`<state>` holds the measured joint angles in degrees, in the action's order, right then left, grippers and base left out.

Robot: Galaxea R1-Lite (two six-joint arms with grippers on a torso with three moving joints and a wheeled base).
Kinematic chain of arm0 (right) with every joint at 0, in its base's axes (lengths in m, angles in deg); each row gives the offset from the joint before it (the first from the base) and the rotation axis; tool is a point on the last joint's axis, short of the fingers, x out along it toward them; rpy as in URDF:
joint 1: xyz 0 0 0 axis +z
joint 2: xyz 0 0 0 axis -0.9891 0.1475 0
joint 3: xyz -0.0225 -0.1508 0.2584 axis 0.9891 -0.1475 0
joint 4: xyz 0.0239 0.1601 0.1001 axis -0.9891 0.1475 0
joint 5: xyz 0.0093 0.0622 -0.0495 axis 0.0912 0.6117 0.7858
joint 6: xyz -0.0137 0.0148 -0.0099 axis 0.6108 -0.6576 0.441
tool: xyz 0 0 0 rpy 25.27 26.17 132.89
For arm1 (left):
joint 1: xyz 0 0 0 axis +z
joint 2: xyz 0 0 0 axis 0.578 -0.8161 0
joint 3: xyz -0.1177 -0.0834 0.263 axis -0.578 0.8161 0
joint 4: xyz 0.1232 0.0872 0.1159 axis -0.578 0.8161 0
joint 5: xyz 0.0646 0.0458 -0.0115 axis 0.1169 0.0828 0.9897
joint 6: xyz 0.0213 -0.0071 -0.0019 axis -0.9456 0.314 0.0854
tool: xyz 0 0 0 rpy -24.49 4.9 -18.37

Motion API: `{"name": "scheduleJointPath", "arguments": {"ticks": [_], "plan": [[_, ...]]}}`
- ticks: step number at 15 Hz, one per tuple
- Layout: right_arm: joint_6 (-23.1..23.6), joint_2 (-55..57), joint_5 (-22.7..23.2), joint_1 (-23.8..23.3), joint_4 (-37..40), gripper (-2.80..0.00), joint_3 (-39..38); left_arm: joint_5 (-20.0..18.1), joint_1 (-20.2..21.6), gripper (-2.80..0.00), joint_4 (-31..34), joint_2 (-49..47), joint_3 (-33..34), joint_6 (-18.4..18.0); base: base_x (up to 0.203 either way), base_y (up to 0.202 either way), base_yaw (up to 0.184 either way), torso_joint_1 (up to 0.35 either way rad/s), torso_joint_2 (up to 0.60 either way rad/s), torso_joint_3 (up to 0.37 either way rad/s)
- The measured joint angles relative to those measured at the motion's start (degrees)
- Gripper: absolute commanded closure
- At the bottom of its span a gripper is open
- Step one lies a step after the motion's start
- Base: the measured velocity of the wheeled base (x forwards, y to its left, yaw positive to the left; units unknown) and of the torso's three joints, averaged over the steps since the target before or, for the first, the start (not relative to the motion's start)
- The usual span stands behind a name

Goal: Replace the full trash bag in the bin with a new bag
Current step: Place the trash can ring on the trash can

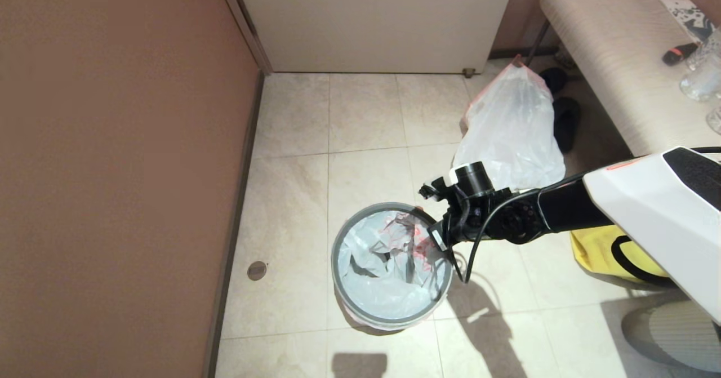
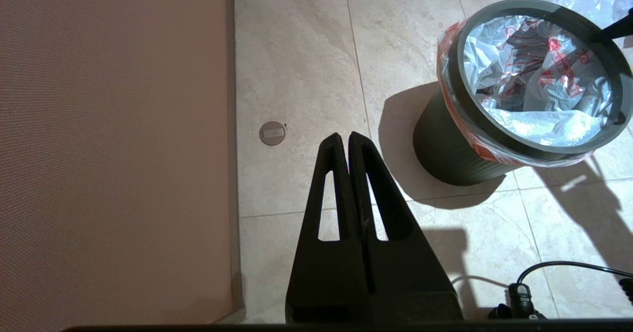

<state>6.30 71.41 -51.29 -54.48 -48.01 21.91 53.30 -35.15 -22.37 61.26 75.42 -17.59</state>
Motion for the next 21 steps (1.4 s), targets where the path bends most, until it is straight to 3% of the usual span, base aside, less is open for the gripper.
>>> {"name": "scheduleJointPath", "arguments": {"ticks": [15, 16, 21], "plan": [[1.1, 1.9, 0.0, 0.7, 0.3, 0.00, 0.0, 0.0, 0.0, 0.00, 0.0, 0.0, 0.0, 0.0, 0.000, 0.000, 0.000, 0.000, 0.00, 0.000], [1.4, 1.9, 0.1, 0.6, 0.2, -2.80, -0.2, 0.0, 0.0, 0.00, 0.0, 0.0, 0.0, 0.0, 0.000, 0.000, 0.000, 0.000, 0.00, 0.000], [1.5, 1.4, 0.1, 0.5, 0.4, -2.80, -0.5, 0.0, 0.0, 0.00, 0.0, 0.0, 0.0, 0.0, 0.000, 0.000, 0.000, 0.000, 0.00, 0.000]]}}
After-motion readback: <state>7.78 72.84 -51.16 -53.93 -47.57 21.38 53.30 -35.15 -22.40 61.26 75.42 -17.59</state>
